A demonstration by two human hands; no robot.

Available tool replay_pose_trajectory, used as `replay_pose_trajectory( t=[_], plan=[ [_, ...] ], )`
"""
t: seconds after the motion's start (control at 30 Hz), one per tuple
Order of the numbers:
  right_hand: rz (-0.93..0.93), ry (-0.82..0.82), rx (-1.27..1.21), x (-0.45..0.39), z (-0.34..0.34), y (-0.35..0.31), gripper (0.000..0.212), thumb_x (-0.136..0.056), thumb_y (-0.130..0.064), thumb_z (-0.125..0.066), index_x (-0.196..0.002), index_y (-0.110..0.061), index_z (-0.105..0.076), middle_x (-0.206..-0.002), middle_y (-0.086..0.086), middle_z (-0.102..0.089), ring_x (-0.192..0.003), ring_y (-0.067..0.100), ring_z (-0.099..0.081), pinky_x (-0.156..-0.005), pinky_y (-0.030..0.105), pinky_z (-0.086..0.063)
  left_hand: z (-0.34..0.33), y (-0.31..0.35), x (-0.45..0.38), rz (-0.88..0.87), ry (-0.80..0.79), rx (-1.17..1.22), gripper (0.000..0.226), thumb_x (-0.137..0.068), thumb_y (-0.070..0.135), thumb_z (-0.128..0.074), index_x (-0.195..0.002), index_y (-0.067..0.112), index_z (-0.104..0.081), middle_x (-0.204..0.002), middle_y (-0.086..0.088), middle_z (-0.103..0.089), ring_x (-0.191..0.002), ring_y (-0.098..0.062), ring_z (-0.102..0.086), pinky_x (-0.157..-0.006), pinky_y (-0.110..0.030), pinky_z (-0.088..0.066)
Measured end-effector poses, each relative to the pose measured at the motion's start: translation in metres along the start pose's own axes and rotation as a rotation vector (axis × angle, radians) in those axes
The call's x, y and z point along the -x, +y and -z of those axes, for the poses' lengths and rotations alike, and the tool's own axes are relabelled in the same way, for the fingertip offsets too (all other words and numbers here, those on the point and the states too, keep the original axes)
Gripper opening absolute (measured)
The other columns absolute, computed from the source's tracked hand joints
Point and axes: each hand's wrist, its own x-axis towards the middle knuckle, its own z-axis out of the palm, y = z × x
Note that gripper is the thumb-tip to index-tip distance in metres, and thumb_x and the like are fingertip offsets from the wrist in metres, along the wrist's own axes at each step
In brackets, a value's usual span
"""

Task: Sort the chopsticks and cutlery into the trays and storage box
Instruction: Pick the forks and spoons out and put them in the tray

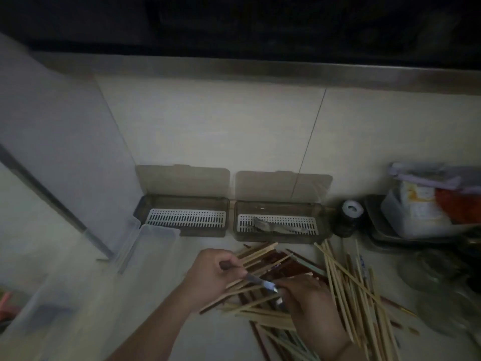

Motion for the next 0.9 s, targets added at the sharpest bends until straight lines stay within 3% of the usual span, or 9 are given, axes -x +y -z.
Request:
replay_pose_trajectory(
  t=[0.1, 0.13, 0.17, 0.27, 0.33, 0.43, 0.57, 0.7, 0.9],
  plan=[
    [-0.044, -0.102, -0.054, -0.037, 0.005, 0.017, 0.019, -0.095, -0.032, -0.048, -0.103, -0.041, -0.063, -0.102, -0.021, -0.067, -0.088, -0.001, -0.062, -0.077, 0.021, -0.050, -0.020, 0.013, -0.034, 0.037, 0.121, 0.081, 0.011, -0.082, 0.022, -0.078, -0.074, 0.028, -0.073, -0.073, 0.010, -0.071, -0.071, -0.001, -0.065, -0.068, -0.024, -0.048],
    [-0.090, -0.083, -0.059, -0.047, 0.008, 0.025, 0.020, -0.095, -0.031, -0.048, -0.104, -0.038, -0.063, -0.103, -0.021, -0.067, -0.090, 0.000, -0.061, -0.079, 0.021, -0.050, -0.023, 0.016, -0.043, 0.034, 0.165, 0.088, 0.002, -0.086, 0.028, -0.074, -0.084, 0.029, -0.073, -0.082, 0.012, -0.072, -0.079, 0.000, -0.065, -0.073, -0.025, -0.047],
    [-0.114, -0.049, -0.036, -0.057, 0.012, 0.035, 0.020, -0.095, -0.030, -0.048, -0.105, -0.037, -0.063, -0.102, -0.020, -0.067, -0.090, 0.002, -0.061, -0.079, 0.022, -0.049, -0.024, 0.015, -0.051, 0.040, 0.202, 0.036, 0.013, -0.090, 0.039, -0.067, -0.099, 0.030, -0.071, -0.097, 0.014, -0.071, -0.093, 0.000, -0.063, -0.082, -0.026, -0.047],
    [-0.192, -0.019, 0.071, -0.087, 0.027, 0.064, 0.018, -0.096, -0.027, -0.048, -0.108, -0.033, -0.061, -0.097, -0.006, -0.070, -0.083, 0.018, -0.065, -0.071, 0.034, -0.052, -0.022, -0.002, -0.065, 0.062, 0.060, -0.582, 0.071, -0.085, 0.075, -0.019, -0.143, 0.041, -0.041, -0.152, 0.008, -0.038, -0.141, -0.019, -0.029, -0.115, -0.044, -0.024],
    [-0.240, -0.063, 0.136, -0.110, 0.033, 0.078, 0.016, -0.095, -0.028, -0.051, -0.105, -0.030, -0.062, -0.098, -0.001, -0.070, -0.085, 0.022, -0.064, -0.073, 0.037, -0.052, -0.021, -0.015, -0.070, 0.085, -0.077, -0.873, 0.080, -0.078, 0.076, -0.001, -0.151, 0.047, -0.017, -0.165, 0.004, -0.005, -0.149, -0.028, -0.003, -0.117, -0.058, 0.000],
    [-0.242, -0.133, 0.264, -0.147, 0.033, 0.089, 0.014, -0.091, -0.027, -0.054, -0.096, -0.034, -0.064, -0.103, -0.006, -0.064, -0.098, 0.020, -0.058, -0.082, 0.034, -0.046, -0.024, -0.024, -0.074, 0.132, -0.156, -0.929, 0.079, -0.077, 0.075, -0.003, -0.152, 0.047, -0.004, -0.164, -0.001, 0.016, -0.149, -0.033, 0.009, -0.112, -0.062, 0.011],
    [-0.193, -0.335, 0.355, -0.191, 0.016, 0.087, 0.018, -0.092, -0.024, -0.051, -0.100, -0.032, -0.065, -0.107, -0.004, -0.067, -0.099, 0.021, -0.061, -0.091, 0.033, -0.047, -0.026, -0.027, -0.078, 0.153, -0.165, -0.946, 0.086, -0.072, 0.077, 0.001, -0.152, 0.046, -0.006, -0.163, -0.002, 0.018, -0.150, -0.032, 0.008, -0.112, -0.062, 0.013],
    [-0.280, -0.491, 0.310, -0.211, -0.006, 0.096, 0.026, -0.092, -0.011, -0.051, -0.105, -0.027, -0.067, -0.114, 0.001, -0.067, -0.104, 0.021, -0.061, -0.097, 0.033, -0.046, -0.025, -0.026, -0.077, 0.153, -0.143, -0.963, 0.065, -0.095, 0.064, -0.030, -0.153, 0.044, -0.007, -0.164, -0.001, 0.015, -0.150, -0.029, 0.008, -0.114, -0.062, 0.011],
    [-0.324, -0.472, 0.286, -0.198, -0.005, 0.110, 0.031, -0.091, -0.006, -0.054, -0.115, -0.020, -0.066, -0.120, 0.005, -0.065, -0.105, 0.024, -0.062, -0.097, 0.030, -0.047, -0.027, -0.030, -0.067, 0.122, -0.154, -0.981, 0.078, -0.097, 0.056, -0.036, -0.152, 0.037, 0.016, -0.156, -0.001, 0.035, -0.144, -0.031, 0.031, -0.110, -0.061, 0.019]
  ],
)
